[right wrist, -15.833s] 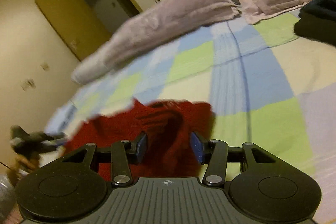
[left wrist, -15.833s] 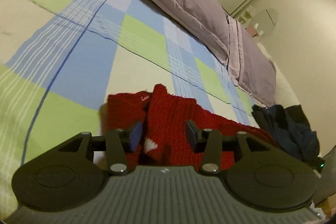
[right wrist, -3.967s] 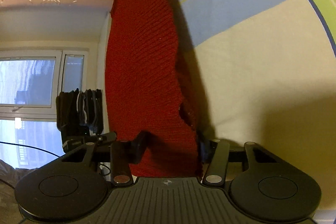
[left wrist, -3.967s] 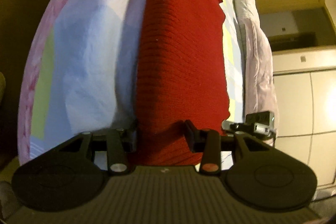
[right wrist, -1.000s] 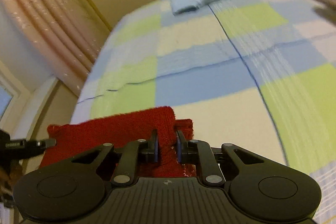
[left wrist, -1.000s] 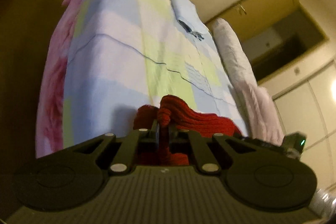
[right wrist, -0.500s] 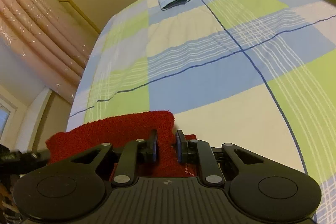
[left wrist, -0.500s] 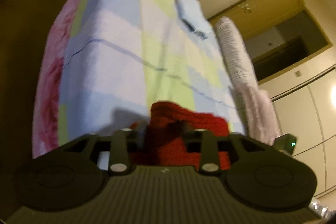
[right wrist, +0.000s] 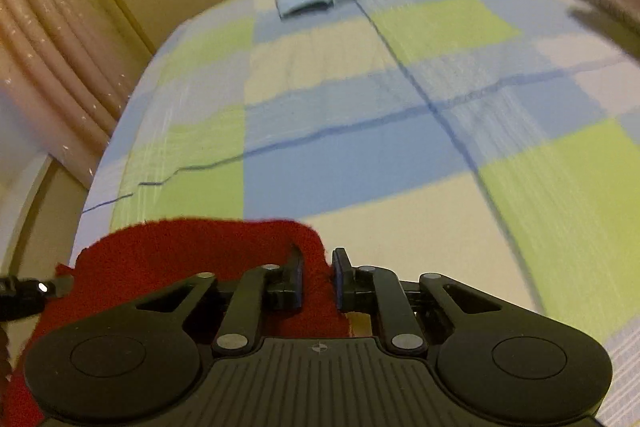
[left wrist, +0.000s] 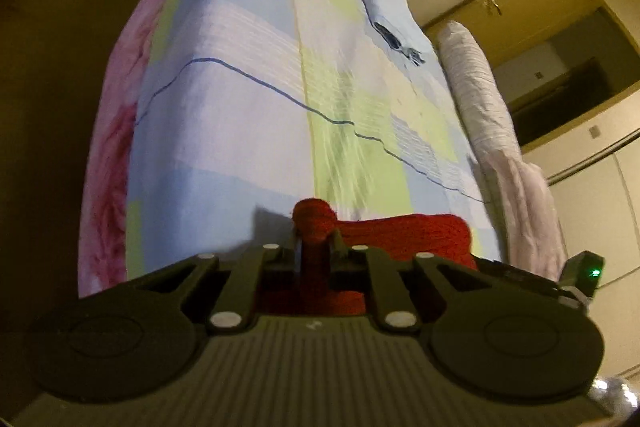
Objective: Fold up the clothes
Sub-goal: 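Lift the folded red sweater with both grippers and carry it across the bed, then lower the red sweater onto the bedspread and open both grippers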
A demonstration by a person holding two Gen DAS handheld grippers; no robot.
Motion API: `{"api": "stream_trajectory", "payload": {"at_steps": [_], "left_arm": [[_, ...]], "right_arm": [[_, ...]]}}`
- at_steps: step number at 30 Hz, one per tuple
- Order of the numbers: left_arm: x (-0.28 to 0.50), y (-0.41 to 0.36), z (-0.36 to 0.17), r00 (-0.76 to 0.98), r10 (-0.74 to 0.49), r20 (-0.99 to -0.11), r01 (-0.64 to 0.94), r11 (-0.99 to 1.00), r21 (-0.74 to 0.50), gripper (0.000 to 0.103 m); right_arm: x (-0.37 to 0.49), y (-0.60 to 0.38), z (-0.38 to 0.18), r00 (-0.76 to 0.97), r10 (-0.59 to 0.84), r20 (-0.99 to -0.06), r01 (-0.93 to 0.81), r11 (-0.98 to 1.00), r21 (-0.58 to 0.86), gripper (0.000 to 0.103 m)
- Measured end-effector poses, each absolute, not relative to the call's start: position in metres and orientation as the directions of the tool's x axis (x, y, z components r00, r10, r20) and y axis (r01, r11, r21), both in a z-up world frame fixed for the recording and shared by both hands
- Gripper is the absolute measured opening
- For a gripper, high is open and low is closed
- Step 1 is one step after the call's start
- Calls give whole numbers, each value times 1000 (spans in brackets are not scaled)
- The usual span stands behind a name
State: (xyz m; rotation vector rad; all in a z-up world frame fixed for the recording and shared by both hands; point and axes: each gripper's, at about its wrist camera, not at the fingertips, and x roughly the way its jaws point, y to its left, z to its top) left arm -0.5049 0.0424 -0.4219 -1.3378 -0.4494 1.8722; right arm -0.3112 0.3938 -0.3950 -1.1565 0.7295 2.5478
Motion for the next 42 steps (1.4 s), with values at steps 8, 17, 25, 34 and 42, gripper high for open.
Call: {"api": "stream_trajectory", "payload": {"at_steps": [8,17,25,34,42], "left_arm": [[-492,39,-359,-253,628,-736,-401,-760,-511,35],[-379,48,-307,-61,754,-654,-612,-546,-572,8],[-361,92,-361,-84,637,-766,-687,-594,-419,7],[-375,94,-314,-93,616,-782,-654,-630,-419,8],[-422,141,-344,-201,545,-814,-669,-684,-292,11]], "right_arm": [[-258,391,-339,-694,135,-708,-494,-804,331,73],[-175,295,-300,-698,148,-701,-476,-827,299,32],[-214,256,-361,-604,151,-782,-404,-905,137,32],[-224,273,-324,-592,98,-800,-363,-919,156,32],[-276,297,-358,-597,126,-792,-440,-877,193,32]]}}
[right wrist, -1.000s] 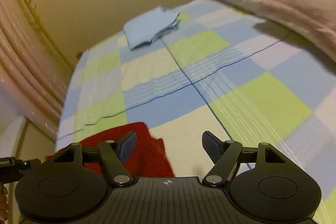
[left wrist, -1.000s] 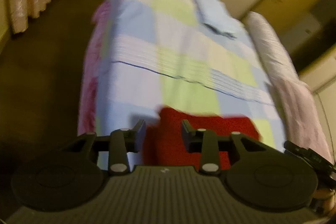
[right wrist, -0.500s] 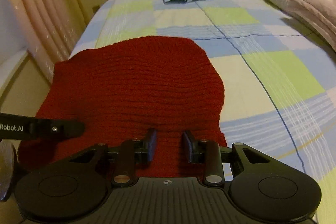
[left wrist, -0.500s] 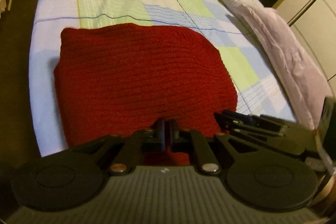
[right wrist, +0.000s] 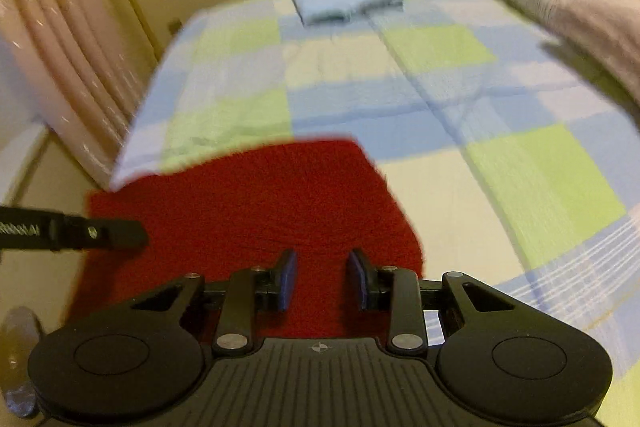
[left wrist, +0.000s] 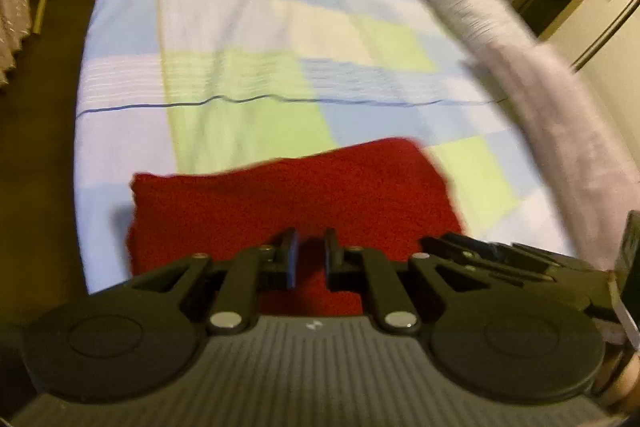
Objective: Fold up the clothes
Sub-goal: 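Lower the red sweater onto the bedspread and open both grippers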
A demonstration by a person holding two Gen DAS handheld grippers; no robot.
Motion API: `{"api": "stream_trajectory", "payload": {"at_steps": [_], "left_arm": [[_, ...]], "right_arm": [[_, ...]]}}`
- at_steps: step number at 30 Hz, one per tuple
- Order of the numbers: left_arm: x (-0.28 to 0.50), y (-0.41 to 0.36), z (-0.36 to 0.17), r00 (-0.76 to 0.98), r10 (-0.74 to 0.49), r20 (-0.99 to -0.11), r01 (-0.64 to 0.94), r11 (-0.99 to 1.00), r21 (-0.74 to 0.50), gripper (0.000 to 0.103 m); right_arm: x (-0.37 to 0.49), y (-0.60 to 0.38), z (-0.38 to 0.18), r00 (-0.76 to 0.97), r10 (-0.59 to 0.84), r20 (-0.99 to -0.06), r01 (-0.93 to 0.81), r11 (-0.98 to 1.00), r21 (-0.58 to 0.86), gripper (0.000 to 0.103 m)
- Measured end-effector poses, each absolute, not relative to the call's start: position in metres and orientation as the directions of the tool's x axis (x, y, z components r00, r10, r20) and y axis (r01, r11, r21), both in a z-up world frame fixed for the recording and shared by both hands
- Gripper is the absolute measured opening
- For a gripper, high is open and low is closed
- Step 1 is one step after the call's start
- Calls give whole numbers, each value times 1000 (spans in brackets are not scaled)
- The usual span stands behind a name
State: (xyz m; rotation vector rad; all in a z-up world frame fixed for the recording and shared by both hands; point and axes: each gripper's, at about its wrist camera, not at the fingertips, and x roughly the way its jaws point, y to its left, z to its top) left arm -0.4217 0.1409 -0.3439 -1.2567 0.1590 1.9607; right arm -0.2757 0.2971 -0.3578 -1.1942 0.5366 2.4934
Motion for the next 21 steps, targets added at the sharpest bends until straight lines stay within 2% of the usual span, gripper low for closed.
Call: {"api": "stream_trajectory", "payload": {"at_steps": [2,6,9,12,17,20,21], "left_arm": [[-434,141,-357,-224,524,-822,-655,-705,-271,12],[-447,135,-356,-224,526,-821,-634,-718,-287,12],[-443,120,-340,-233,547,-804,-615,-723,-314,12],[-423,94,-317,-223,579,-784,-612,-709,-350,13],[-364,70,-307,-86,606,-791,-633,-646,-427,13],[-341,74,-330,-65,573,-817,-632,-657,-410,13],[-340,76,-339,-81,559,-825,-627,-672,-394,18]], "right_arm": [[-287,296,-373,-599,133,-790,-442,-878,187,32],[-294,303,-359,-611,135,-780,-395,-906,153,32],[-276,305,-342,-655,157,-739,-410,-896,172,32],[-247,293,-324,-669,161,-726,-406,-897,175,33],[-193,258,-319,-644,107,-758,-393,-896,207,32],[-184,237,-330,-619,88,-780,-378,-904,198,32],[-188,234,-339,-608,85,-790,-377,-906,192,32]]}}
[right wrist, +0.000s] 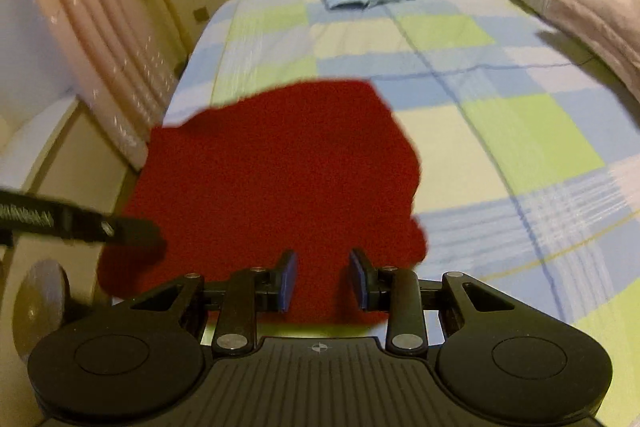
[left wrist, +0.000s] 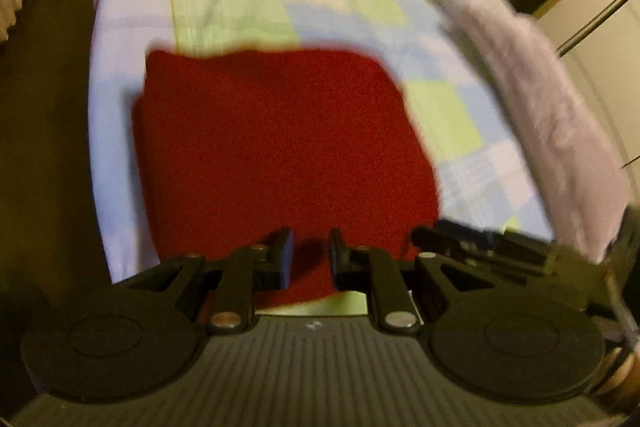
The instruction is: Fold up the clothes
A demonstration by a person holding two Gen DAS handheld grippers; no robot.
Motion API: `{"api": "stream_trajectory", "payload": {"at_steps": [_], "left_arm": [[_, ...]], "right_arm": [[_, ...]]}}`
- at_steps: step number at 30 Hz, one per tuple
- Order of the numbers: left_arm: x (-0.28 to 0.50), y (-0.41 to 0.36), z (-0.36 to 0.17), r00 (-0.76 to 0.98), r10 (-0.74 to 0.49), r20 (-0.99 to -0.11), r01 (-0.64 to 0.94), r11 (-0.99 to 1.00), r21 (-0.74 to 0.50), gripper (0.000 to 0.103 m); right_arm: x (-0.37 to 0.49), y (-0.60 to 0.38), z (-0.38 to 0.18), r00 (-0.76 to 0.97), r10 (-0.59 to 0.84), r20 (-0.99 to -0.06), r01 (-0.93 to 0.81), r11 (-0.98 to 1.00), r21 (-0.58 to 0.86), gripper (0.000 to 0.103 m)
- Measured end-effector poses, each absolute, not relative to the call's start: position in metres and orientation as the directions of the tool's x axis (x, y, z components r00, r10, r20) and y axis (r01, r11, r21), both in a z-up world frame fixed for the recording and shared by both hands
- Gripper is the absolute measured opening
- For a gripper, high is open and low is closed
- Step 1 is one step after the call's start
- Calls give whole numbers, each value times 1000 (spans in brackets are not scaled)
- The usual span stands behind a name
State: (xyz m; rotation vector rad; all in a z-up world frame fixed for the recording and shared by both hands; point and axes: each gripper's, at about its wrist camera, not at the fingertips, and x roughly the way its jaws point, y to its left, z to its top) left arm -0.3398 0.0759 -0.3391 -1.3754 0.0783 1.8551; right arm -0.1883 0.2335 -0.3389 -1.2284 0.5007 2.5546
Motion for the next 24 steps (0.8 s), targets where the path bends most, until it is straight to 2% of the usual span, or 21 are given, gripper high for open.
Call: {"api": "stream_trajectory", "payload": {"at_steps": [4,10,11,12,14,17,20,24], "left_arm": [[-351,82,-344,-112,555,-824,-576,-712,-402,19],[-330,71,-304,-142,477,-867,-580,-750,-318,18],[-323,64,-298,-140,457,-878,-575,-760,-304,19],[-316,57,-293,-141,435,-889,-572,-769,-285,20],[-301,43,-281,-146,391,-909,-570,-784,-246,22],[-278,21,-260,-153,336,-929,-581,-791,-191,25],[-259,1,-234,-179,303,-936,-614,-778,-134,32],[-241,-14,-199,-223,304,-926,-641,-762,-96,38]], "right_arm": [[-208,239,-366,-615,71,-785,-408,-881,240,32],[-186,233,-332,-579,83,-811,-450,-862,234,33],[-180,229,-325,-569,86,-818,-459,-858,230,39],[-173,223,-321,-555,81,-828,-470,-852,232,53],[-159,212,-311,-527,70,-847,-491,-839,236,61],[-136,191,-294,-493,50,-869,-519,-818,248,61],[-115,169,-272,-483,28,-875,-535,-801,270,61],[-100,149,-244,-468,30,-883,-544,-797,261,61]]}}
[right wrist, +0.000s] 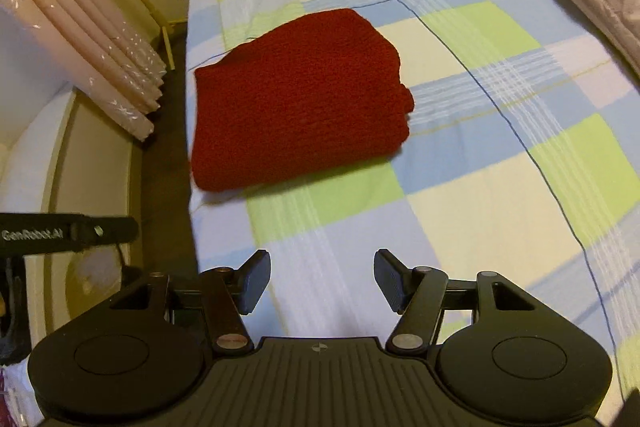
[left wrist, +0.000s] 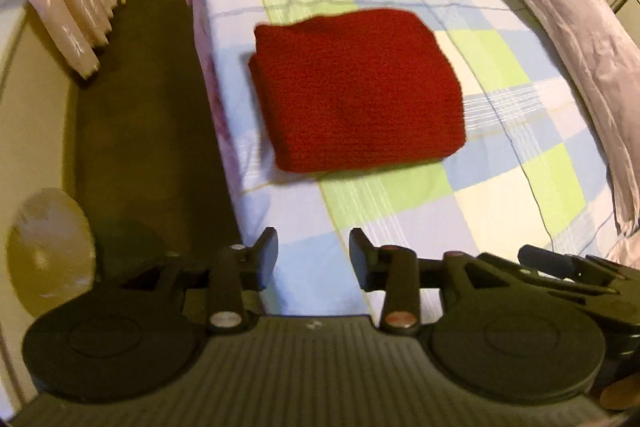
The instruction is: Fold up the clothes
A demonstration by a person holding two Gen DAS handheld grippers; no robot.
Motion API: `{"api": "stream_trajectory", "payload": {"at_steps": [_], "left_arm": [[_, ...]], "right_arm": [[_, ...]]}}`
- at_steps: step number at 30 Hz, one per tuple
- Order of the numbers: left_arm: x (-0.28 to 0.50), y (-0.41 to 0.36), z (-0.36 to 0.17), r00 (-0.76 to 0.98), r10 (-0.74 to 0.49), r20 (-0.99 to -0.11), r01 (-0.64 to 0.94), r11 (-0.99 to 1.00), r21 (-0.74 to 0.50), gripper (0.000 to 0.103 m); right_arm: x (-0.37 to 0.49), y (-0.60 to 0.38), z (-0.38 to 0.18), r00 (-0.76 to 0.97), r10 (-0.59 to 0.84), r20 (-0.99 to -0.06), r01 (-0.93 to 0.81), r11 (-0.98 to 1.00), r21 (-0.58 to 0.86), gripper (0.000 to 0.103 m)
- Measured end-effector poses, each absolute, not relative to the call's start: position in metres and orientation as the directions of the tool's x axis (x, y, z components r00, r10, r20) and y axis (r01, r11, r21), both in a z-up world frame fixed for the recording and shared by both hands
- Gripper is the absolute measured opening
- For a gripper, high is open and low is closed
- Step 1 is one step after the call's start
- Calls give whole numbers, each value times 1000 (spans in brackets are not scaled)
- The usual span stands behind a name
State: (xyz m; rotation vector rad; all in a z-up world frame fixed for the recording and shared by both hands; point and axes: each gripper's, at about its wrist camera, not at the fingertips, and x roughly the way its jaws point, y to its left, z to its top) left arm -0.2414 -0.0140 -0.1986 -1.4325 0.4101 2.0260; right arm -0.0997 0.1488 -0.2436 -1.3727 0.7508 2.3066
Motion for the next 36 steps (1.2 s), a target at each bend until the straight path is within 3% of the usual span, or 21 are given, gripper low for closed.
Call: {"api": "stream_trajectory", "payload": {"at_steps": [11,36], "left_arm": [[-203,-44,-131,-277,357,-892,-675,-733,-84,44],[-222,-89,-109,-261,419,-869,-650,-742,-163,47]], "right_arm": [[-70,116,-172,-463,98,-881,-543,-817,195,61],[-84,73,-157,-457,118,-881,-510,-846,152,61]]}}
